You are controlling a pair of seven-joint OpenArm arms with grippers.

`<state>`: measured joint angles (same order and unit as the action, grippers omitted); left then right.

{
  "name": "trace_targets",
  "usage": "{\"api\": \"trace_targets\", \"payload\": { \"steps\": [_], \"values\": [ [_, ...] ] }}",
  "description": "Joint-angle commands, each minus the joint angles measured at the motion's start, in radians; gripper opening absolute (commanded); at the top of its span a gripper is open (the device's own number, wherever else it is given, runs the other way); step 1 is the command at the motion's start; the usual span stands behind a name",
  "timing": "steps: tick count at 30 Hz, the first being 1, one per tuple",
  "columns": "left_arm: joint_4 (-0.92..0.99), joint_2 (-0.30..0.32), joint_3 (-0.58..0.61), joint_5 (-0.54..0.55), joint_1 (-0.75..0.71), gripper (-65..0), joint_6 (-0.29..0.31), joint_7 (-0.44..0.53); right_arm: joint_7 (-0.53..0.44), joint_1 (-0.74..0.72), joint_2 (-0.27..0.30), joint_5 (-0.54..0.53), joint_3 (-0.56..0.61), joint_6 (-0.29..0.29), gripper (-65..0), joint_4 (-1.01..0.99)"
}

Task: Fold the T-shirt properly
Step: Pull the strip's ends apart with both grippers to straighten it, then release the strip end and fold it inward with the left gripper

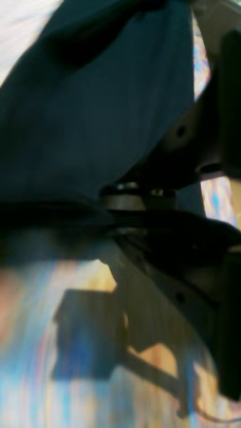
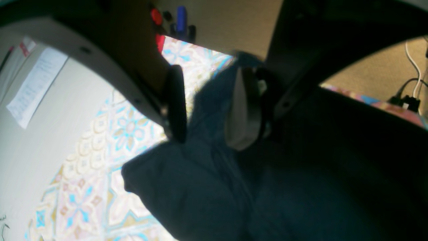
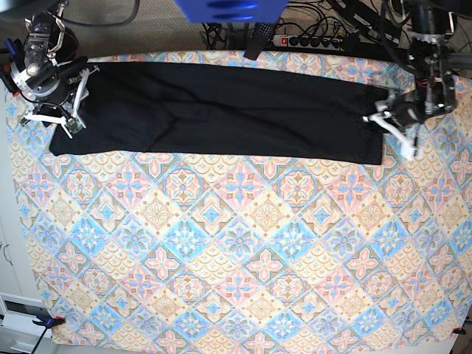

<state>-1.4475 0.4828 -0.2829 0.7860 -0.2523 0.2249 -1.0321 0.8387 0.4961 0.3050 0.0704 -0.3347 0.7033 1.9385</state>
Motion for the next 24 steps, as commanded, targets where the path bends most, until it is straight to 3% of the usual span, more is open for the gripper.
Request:
{"api": "trace_targets", "payload": {
  "steps": [1,4,7,14,20,24],
  "values": [
    [-0.014,0.021,-0.048,0.003,0.001,-65.0,-0.005,0.020,-0.011,-0.003,0.015,-0.007,-0.008,-0.005,-42.2,0.016],
    [-0.012,0.029,-0.154,0.000,0.001,-65.0,-0.005,0.020,-0.011,-0.003,0.015,-0.007,-0.010,-0.005,-42.2,0.016],
    [-0.012,0.075,-0.215,-0.023,0.001,-65.0,-0.003,0.020,-0.011,-0.003,0.015,-0.007,-0.010,-0.005,-42.2,0.016],
    [-0.089,0.159,-0.241,-0.050,-0.025,-65.0,-0.003,0.013,-0.011,-0.003,0.015,-0.007,-0.007,-0.005,-42.2,0.016],
    [-0.417,0.101,-0.125,-0.058,-0.120,-65.0,-0.011,-0.014,-0.011,-0.003,0.015,-0.007,-0.008,-0.005,-42.2,0.016],
    [-0.473,0.006,-0.091,-0.056,-0.121,-65.0,-0.012,-0.092,-0.011,-0.003,0.015,-0.007,-0.011,-0.005,-42.2,0.014]
  ]
}}
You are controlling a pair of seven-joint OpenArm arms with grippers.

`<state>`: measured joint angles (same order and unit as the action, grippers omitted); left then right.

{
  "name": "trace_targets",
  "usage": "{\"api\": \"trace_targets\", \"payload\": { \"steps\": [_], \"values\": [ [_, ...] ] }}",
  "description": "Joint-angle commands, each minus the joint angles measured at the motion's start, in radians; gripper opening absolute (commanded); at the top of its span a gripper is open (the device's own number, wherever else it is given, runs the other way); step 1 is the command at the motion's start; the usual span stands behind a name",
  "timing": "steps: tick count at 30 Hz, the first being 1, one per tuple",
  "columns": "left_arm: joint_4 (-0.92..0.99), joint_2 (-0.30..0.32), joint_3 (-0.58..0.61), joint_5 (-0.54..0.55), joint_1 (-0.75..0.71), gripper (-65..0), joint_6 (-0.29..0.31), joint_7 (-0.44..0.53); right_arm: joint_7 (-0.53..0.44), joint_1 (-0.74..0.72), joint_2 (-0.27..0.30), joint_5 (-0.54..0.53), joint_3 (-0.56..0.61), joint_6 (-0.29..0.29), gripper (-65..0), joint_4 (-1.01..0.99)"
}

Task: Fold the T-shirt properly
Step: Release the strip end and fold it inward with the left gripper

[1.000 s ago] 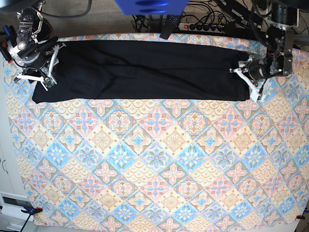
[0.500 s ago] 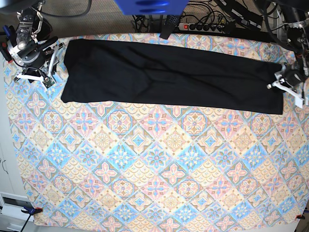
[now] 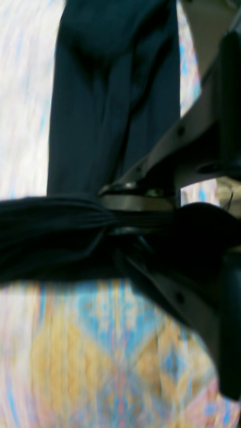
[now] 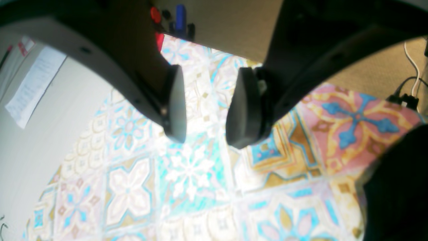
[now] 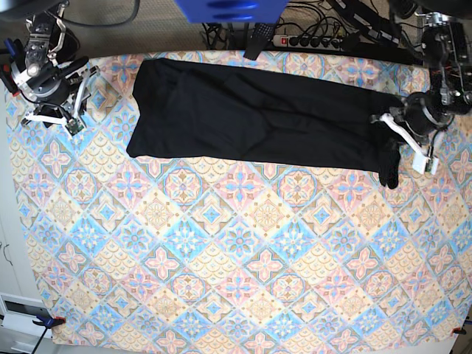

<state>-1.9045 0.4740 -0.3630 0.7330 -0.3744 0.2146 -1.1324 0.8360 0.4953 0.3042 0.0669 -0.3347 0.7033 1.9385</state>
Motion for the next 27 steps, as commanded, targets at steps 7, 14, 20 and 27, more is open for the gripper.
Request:
{"api": "trace_targets", "payload": {
  "steps": [7,14,20,27],
  "values": [
    [-0.016,-0.108,0.086,-0.003,0.002,-65.0,-0.002,-0.011,-0.008,-0.002,0.016,-0.003,-0.011,-0.005,-42.2,0.014],
    [-0.005,-0.199,0.172,-0.013,0.019,-65.0,-0.002,-0.007,-0.008,-0.002,0.016,-0.003,-0.011,-0.005,-42.2,0.014],
    [0.040,-0.225,0.207,-0.092,0.031,-65.0,-0.002,0.019,-0.008,-0.002,0.017,-0.003,-0.011,-0.005,-42.2,0.014],
    [0.026,-0.179,0.223,-0.079,0.022,-44.0,-0.002,0.033,-0.002,-0.002,0.019,-0.005,-0.005,-0.005,-41.3,0.014]
  ]
}}
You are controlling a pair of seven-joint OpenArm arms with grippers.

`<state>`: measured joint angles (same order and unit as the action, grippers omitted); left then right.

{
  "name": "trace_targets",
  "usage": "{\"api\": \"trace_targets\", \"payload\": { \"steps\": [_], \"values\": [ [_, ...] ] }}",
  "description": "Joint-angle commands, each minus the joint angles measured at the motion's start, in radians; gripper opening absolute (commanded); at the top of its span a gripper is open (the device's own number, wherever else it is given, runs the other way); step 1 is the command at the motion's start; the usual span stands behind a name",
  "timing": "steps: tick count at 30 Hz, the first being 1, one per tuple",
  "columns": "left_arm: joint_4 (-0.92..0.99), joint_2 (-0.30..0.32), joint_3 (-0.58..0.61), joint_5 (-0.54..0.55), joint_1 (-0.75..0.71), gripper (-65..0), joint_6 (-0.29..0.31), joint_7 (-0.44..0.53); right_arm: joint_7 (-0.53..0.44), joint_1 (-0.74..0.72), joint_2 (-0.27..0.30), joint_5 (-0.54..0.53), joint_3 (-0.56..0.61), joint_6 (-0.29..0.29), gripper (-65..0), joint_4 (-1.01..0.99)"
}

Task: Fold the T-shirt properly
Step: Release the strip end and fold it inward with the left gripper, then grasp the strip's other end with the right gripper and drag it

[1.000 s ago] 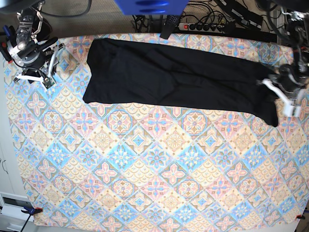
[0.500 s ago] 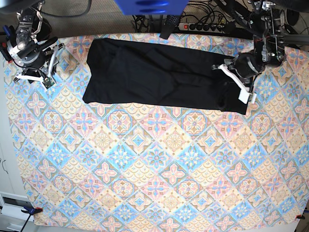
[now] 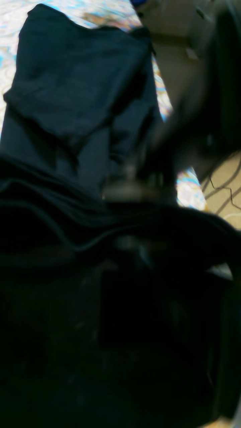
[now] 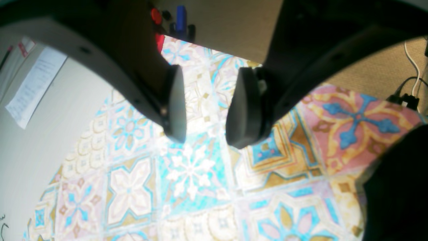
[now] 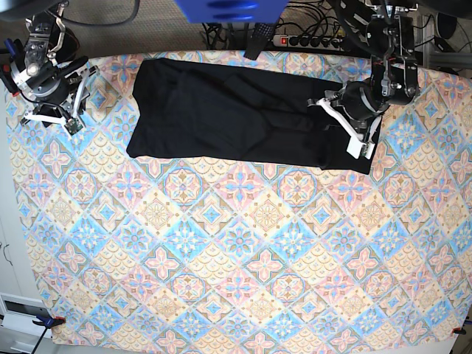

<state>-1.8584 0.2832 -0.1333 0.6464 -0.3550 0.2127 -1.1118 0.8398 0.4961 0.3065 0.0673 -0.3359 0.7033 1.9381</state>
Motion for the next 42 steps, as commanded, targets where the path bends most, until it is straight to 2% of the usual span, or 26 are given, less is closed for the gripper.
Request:
{"api": "trace_targets", "payload": {
  "steps": [1,3,5,9,16,19,22,28,34,39,42],
  "values": [
    [-0.034,0.021,-0.012,0.020,0.003,-37.9,0.000,0.014,-0.004,-0.003,0.018,-0.005,-0.004,-0.005,-40.2,0.014],
    [-0.079,0.044,-0.041,0.071,-0.005,-26.8,0.001,0.016,-0.004,-0.001,0.018,-0.007,-0.004,-0.005,-37.5,0.013],
    [-0.120,0.067,-0.113,0.146,-0.022,-20.8,0.003,0.014,-0.003,0.005,0.018,-0.007,0.001,-0.005,-36.2,0.013],
    [-0.122,0.106,-0.263,0.235,-0.023,-20.4,0.003,0.014,0.055,-0.001,0.020,-0.116,0.047,-0.005,-35.7,0.013],
    [-0.028,0.179,-0.375,0.238,-0.023,-20.4,0.003,0.014,0.115,-0.040,0.047,-0.396,0.048,-0.005,-35.5,-0.012],
    [-0.013,0.204,-0.375,0.237,-0.023,-20.4,0.003,0.014,0.174,-0.092,0.047,-0.430,0.048,-0.005,-29.6,-0.068],
    [-0.011,0.204,-0.374,0.237,-0.025,-20.4,0.003,0.014,0.184,-0.129,0.047,-0.478,0.051,-0.005,-22.7,-0.133],
    [-0.011,0.199,-0.368,0.235,-0.023,-20.4,0.003,0.014,0.187,-0.136,0.047,-0.581,0.057,-0.005,-25.5,-0.242],
    [-0.010,0.199,-0.368,0.235,-0.022,-20.4,0.003,0.014,0.191,-0.165,0.044,-0.674,0.085,-0.005,-25.3,-0.345],
    [0.050,0.199,-0.352,0.235,-0.017,-20.4,0.004,0.022,0.191,-0.196,0.039,-0.682,0.149,-0.005,-25.3,-0.369],
    [0.061,0.201,-0.329,0.237,-0.017,-20.4,0.004,0.022,0.191,-0.196,0.009,-0.682,0.157,-0.005,-25.3,-0.377]
  ]
}}
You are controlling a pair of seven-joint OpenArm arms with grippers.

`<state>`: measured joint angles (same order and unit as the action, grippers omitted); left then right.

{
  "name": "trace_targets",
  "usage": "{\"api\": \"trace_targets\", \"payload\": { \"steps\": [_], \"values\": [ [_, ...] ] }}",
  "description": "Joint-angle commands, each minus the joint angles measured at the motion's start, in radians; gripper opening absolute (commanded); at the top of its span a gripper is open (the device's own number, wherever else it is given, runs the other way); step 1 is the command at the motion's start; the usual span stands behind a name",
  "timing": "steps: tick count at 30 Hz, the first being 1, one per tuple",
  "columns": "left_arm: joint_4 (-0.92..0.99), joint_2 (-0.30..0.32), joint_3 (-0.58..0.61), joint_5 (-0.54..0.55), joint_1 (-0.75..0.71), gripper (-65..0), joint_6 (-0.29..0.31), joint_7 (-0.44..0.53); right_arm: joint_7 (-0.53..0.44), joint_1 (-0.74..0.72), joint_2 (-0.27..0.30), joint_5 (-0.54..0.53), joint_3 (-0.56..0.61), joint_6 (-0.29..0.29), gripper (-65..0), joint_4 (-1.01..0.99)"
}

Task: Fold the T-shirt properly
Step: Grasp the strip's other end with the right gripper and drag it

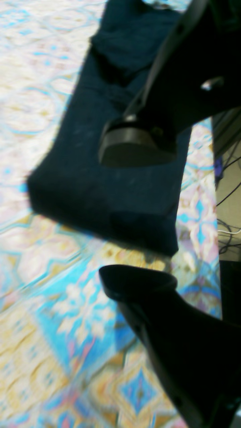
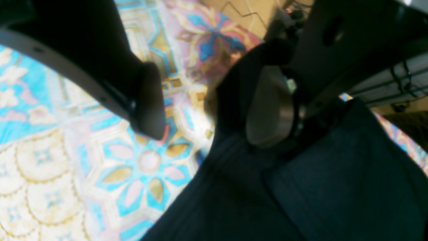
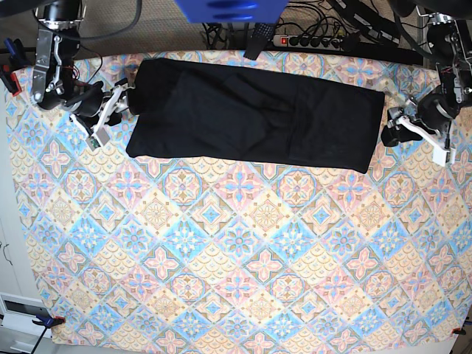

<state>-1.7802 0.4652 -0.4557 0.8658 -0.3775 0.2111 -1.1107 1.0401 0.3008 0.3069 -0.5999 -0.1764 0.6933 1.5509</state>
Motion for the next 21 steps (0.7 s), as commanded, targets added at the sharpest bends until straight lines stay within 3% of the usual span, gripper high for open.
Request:
{"api": "trace_targets", "payload": {
  "steps": [1,10,21],
  "values": [
    [-0.016,0.019,-0.004,0.017,0.005,-20.4,0.006,0.022,-0.010,-0.001,0.001,-0.015,-0.001,0.005,-25.3,0.003],
    [-0.019,0.017,-0.004,0.017,0.005,-20.4,0.006,0.022,-0.013,-0.062,-0.054,-0.015,0.005,0.005,-25.3,-0.143],
    [-0.020,0.019,-0.005,0.017,0.005,-20.4,0.006,0.022,-0.008,-0.071,-0.113,-0.016,0.039,0.005,-25.6,-0.158]
  ]
}}
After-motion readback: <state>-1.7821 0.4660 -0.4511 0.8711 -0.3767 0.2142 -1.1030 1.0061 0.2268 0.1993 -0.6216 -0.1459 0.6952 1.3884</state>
